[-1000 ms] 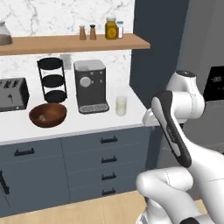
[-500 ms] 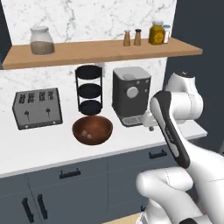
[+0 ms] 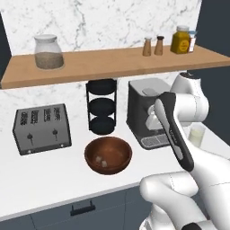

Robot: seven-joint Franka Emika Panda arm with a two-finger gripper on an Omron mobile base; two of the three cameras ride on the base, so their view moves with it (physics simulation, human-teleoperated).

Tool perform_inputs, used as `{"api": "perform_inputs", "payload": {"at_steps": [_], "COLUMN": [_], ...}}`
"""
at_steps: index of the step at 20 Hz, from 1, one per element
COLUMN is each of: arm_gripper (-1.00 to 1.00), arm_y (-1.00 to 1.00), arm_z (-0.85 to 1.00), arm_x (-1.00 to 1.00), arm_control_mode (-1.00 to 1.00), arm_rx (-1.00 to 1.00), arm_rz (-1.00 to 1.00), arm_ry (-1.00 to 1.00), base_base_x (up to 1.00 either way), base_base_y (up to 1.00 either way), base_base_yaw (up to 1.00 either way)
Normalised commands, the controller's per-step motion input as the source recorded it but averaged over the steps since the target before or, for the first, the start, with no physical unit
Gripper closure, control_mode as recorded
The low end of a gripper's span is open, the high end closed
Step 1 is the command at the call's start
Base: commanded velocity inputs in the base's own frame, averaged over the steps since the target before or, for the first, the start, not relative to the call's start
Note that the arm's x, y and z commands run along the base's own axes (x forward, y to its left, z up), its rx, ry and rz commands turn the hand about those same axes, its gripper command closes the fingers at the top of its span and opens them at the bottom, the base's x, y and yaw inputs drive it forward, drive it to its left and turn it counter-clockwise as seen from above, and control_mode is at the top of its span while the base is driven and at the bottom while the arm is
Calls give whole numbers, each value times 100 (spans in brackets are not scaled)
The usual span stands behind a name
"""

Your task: Grab a lemon wedge from the fridge and one ice cube from the ice bowl, and put them in the glass of lemonade.

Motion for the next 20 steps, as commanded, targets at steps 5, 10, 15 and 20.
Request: {"api": "perform_inputs", "payload": {"at_steps": [5,10,15,20], "arm_gripper": [-100,-100,-100,-100], "arm_y": [0,5,47,82], "arm_z": [0,-19,-46,-54], "arm_x": [0,2,0,0], "arm_control_mode": [100,-100,-100,-100], "arm_rx": [0,0,0,-1], "arm_rz": [0,2,9,13], "arm_ry": [0,0,0,0], "base_base_x": [75,16,0,0], "base_base_y": [-10,0,0,0], "base_base_yaw": [0,0,0,0]}}
